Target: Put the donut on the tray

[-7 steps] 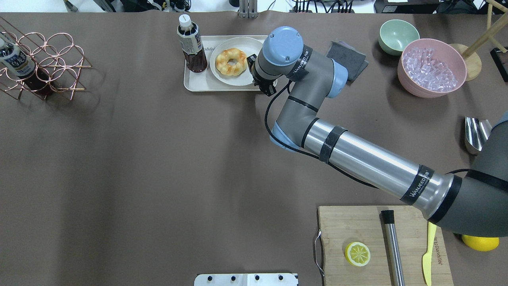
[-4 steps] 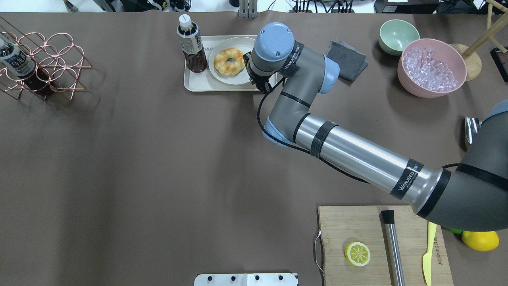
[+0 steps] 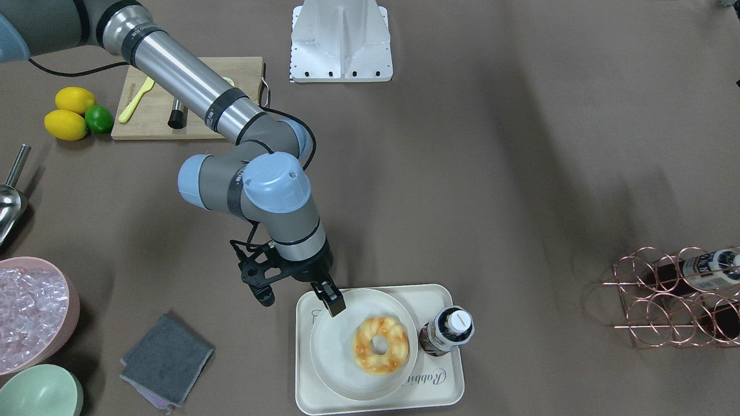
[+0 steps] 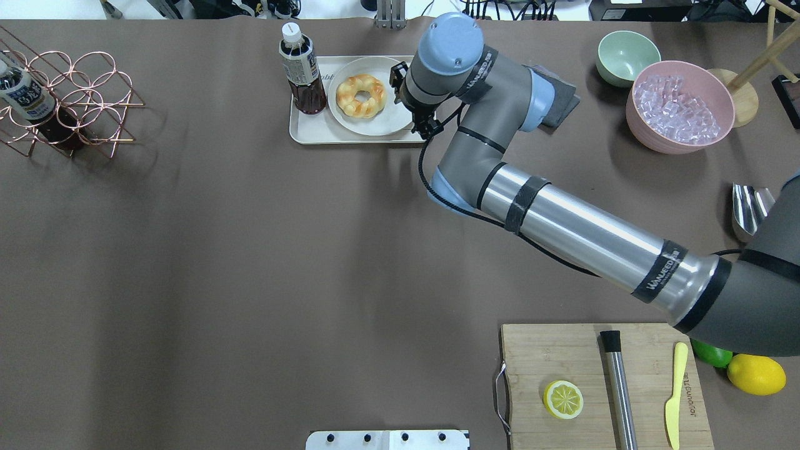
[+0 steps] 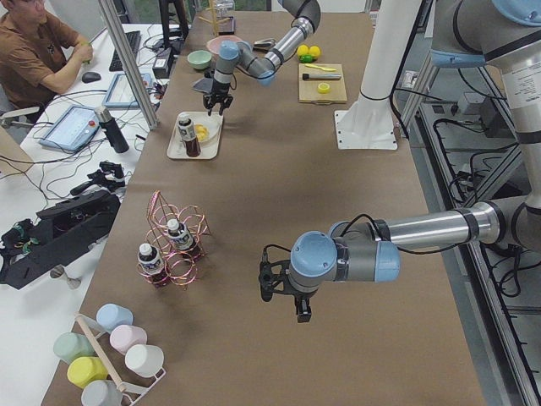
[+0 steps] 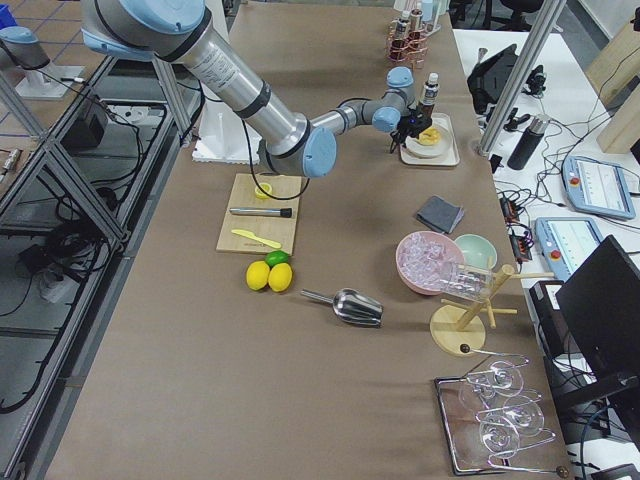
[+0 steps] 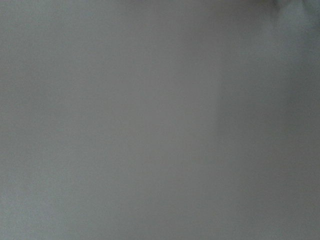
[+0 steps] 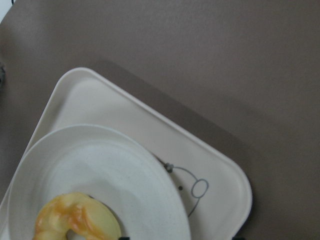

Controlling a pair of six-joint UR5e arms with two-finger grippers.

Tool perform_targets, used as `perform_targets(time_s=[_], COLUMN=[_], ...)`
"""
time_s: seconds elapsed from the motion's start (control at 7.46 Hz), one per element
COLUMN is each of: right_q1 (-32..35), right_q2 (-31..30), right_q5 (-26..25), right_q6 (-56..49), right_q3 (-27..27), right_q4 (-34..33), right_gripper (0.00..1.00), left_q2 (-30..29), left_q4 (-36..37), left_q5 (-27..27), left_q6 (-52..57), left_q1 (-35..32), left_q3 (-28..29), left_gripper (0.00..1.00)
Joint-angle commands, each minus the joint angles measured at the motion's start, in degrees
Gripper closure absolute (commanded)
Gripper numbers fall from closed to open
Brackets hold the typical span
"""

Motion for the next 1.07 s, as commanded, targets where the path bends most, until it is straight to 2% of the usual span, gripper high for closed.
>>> perform_targets(time_s=[0.0, 0.13, 0.27, 0.4, 0.54, 0.67, 0.94], right_q1=[4.07, 4.77, 6.52, 9.32, 13.27, 17.22, 23.9], right_q2=[-9.92, -15.36, -22.89, -33.24, -41.26, -46.91, -57.2], right_q5=[8.88, 11.86, 14.85, 18.53, 22.31, 24.52, 24.98], right_q6=[-9.43, -14.98, -20.34, -29.53, -38.5, -48.07, -71.43], right_q3=[20.86, 29.74, 37.05, 45.65, 50.09, 51.61, 51.45], right_q4=[-16.54, -20.98, -21.72, -21.81, -21.81, -21.81, -21.9], right_gripper=[0.0, 0.0, 0.0, 0.0, 0.0, 0.0, 0.0], left_q2=[0.01, 0.01, 0.01, 0.01, 0.01, 0.01, 0.0], left_q4=[-0.11, -0.11, -0.2, -0.2, -0.11, -0.11, -0.11], left_q5=[-0.05, -0.05, -0.05, -0.05, -0.05, -0.05, -0.05], left_q6=[-0.09, -0.09, -0.09, -0.09, -0.09, -0.09, -0.09], left_q1=[0.06, 0.06, 0.06, 0.06, 0.06, 0.06, 0.15], left_q3=[0.12, 0.12, 0.12, 0.12, 0.12, 0.2, 0.38], left_gripper=[0.02, 0.02, 0.02, 0.02, 0.02, 0.02, 0.02])
